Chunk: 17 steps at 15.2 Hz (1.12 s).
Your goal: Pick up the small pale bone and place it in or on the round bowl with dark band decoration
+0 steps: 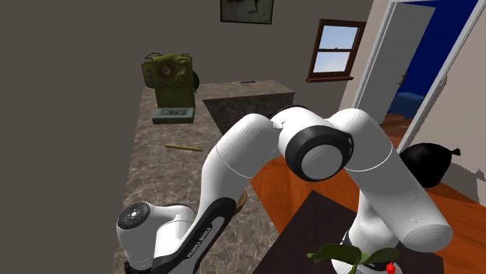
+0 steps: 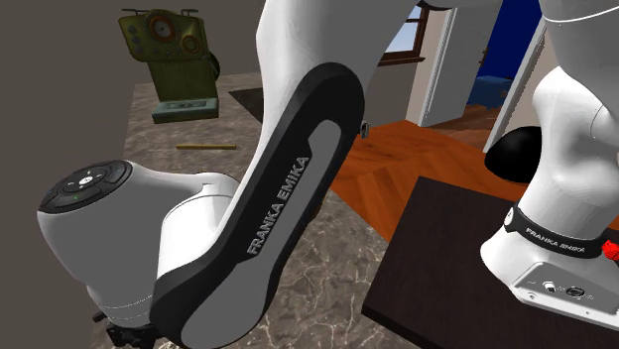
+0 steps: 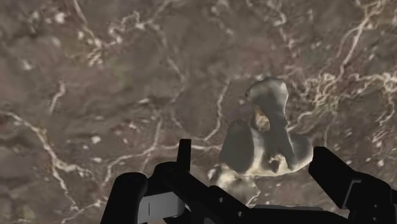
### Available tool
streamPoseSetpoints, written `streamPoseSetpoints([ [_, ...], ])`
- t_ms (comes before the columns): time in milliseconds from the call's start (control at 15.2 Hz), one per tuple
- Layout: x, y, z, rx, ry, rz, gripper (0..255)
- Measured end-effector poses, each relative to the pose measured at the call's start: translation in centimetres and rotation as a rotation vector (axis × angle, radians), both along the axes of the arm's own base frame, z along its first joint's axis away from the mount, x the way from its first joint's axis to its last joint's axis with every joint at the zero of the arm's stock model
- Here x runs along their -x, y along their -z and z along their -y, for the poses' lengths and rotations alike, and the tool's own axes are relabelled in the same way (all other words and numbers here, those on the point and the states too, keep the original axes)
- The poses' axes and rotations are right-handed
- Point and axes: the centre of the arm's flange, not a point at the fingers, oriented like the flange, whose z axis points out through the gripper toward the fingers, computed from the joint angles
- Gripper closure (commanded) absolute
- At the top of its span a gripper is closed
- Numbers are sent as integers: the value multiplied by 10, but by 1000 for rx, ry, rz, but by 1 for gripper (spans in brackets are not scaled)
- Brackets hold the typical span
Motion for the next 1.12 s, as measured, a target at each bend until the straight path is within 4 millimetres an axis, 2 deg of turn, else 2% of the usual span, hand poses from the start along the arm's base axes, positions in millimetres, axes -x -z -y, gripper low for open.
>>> streamPoseSetpoints([
  [198,0,0,0,0,0,0,0],
  [264,0,0,0,0,0,0,255],
  [924,1,-2,0,4,-1,-2,255],
  [1122,0,-11,1,0,0,0,255],
])
